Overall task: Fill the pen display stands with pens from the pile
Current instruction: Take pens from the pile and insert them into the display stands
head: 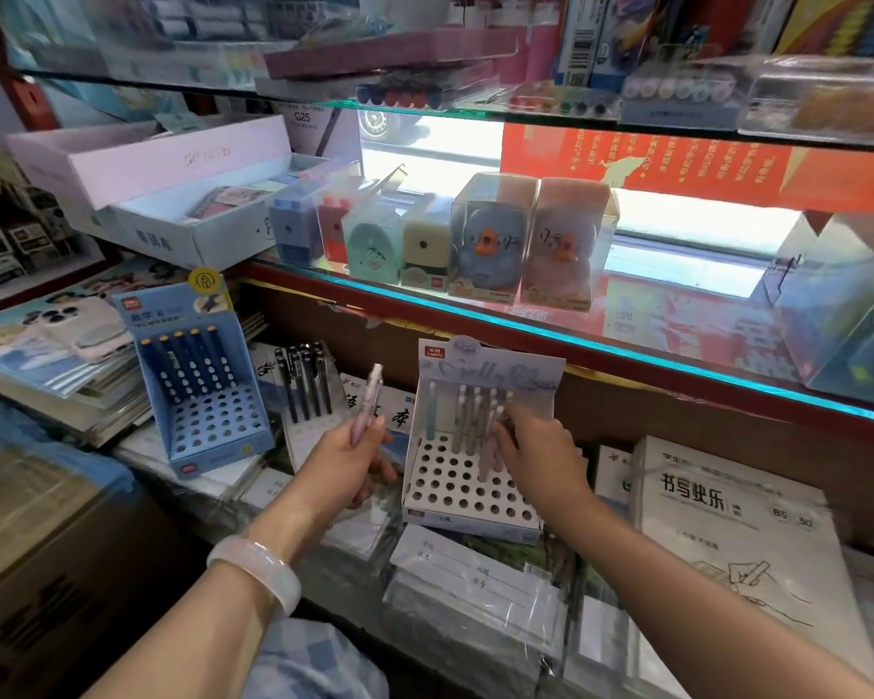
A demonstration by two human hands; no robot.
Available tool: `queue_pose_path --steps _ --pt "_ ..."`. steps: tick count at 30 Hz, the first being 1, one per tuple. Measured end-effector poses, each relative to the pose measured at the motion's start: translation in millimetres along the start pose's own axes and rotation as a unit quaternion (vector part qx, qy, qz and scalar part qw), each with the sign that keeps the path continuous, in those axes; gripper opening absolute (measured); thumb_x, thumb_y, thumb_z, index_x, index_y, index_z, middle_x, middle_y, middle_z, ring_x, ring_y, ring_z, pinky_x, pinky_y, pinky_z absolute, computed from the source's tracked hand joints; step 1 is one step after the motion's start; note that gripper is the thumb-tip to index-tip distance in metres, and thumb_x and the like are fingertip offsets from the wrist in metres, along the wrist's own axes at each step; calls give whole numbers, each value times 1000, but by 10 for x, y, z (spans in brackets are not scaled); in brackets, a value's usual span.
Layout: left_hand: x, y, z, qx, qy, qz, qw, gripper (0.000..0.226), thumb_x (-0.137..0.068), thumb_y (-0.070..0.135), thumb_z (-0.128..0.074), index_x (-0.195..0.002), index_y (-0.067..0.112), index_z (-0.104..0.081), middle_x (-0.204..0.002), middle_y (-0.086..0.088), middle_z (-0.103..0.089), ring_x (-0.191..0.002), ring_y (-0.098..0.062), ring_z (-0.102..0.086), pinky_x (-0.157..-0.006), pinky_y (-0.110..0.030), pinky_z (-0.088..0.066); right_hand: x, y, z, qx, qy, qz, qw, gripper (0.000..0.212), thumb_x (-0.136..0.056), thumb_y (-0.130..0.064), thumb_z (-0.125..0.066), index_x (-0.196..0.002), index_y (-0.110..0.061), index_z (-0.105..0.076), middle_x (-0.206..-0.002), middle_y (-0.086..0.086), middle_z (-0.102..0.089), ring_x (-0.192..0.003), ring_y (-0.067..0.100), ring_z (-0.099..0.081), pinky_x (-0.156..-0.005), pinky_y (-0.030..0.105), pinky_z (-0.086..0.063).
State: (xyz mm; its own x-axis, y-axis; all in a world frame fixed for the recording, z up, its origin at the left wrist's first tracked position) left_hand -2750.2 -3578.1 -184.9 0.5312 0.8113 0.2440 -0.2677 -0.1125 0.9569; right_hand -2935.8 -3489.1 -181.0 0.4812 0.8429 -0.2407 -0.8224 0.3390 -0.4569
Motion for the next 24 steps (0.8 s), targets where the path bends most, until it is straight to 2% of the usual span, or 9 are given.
queue_pose_path --steps 6,9,13,15,17,18,20,22,24 --pt "1 -3 7 -9 -1 4 1000 26 -98 33 -39 -95 13 -56 -64 -4 -58 -41 -8 -40 -38 -17 -31 82 84 -236 -26 -19 -69 997 23 -98 -23 -44 -118 -11 -46 -94 10 -67 -81 25 -64 -68 35 -52" --pt "-4 -14 -4 -20 -5 7 1000 27 -98 33 -39 -96 12 -56 -64 -3 -59 -41 -8 -40 -37 -17 -31 91 110 -303 -28 -11 -88 996 21 -98 -21 -45 -116 -10 -46 -92 9 -66 -79 23 -63 -61 29 -46" --pt "14 -17 -37 -21 -12 13 1000 29 -98 33 -39 -97 10 -57 -62 -2 -58 -42 -9 -41 -38 -18 -32 129 163 -287 -14 -28 -95 995 14 -96 -26 -49 -100 -13 -50 -85 5 -64 -76 20 -61 -63 31 -50" --pt "28 -16 -64 -18 -23 13 1000 30 -98 33 -39 -95 8 -56 -58 -1 -55 -42 -9 -41 -39 -18 -31 163 136 -153 -44 1 -89 995 12 -94 -29 -53 -90 -19 -49 -73 -6 -58 -69 14 -58 -63 28 -49" --pt "45 -4 -106 -23 -37 10 999 30 -98 33 -40 -89 8 -55 -55 0 -50 -41 -9 -41 -39 -18 -32 144 -10 48 -123 44 -67 989 6 -92 -28 -57 -90 -22 -56 -71 -11 -57 -66 8 -58 -63 22 -50" --pt "52 5 -139 -29 -47 10 998 29 -98 32 -40 -86 9 -54 -55 1 -49 -41 -8 -40 -40 -18 -32 109 -121 109 -182 34 -61 981 5 -91 -27 -59 -93 -22 -60 -72 -11 -59 -65 4 -59 -63 18 -51" --pt "71 27 -217 -43 -68 9 997 27 -99 28 -40 -81 11 -52 -55 1 -47 -41 -7 -40 -40 -18 -33 28 -414 94 -295 -55 -45 953 12 -90 -25 -59 -98 -19 -64 -75 -11 -62 -64 2 -60 -61 14 -52" --pt "89 43 -281 -58 -84 5 995 26 -99 22 -39 -79 12 -51 -56 0 -46 -41 -8 -38 -40 -18 -32 -6 -675 50 -337 -125 -29 933 15 -89 -29 -59 -98 -19 -66 -76 -11 -64 -67 1 -62 -60 12 -51" --pt "94 44 -301 -67 -90 0 994 25 -99 21 -39 -78 11 -49 -55 -1 -46 -41 -9 -37 -40 -19 -31 -17 -790 37 -358 -140 -32 923 12 -89 -31 -60 -92 -21 -67 -79 -10 -64 -73 2 -62 -62 12 -51"
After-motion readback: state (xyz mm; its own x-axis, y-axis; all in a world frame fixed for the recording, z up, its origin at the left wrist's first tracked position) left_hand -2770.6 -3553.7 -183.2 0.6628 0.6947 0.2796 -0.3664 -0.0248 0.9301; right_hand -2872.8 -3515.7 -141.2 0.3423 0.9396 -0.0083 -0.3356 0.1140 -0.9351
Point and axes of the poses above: each hand's wrist, its own x-axis away from the middle knuckle, its own z-axis out of the back of the hand, y = z × x, the point moved 7 cm from there along -x, towards the middle knuckle
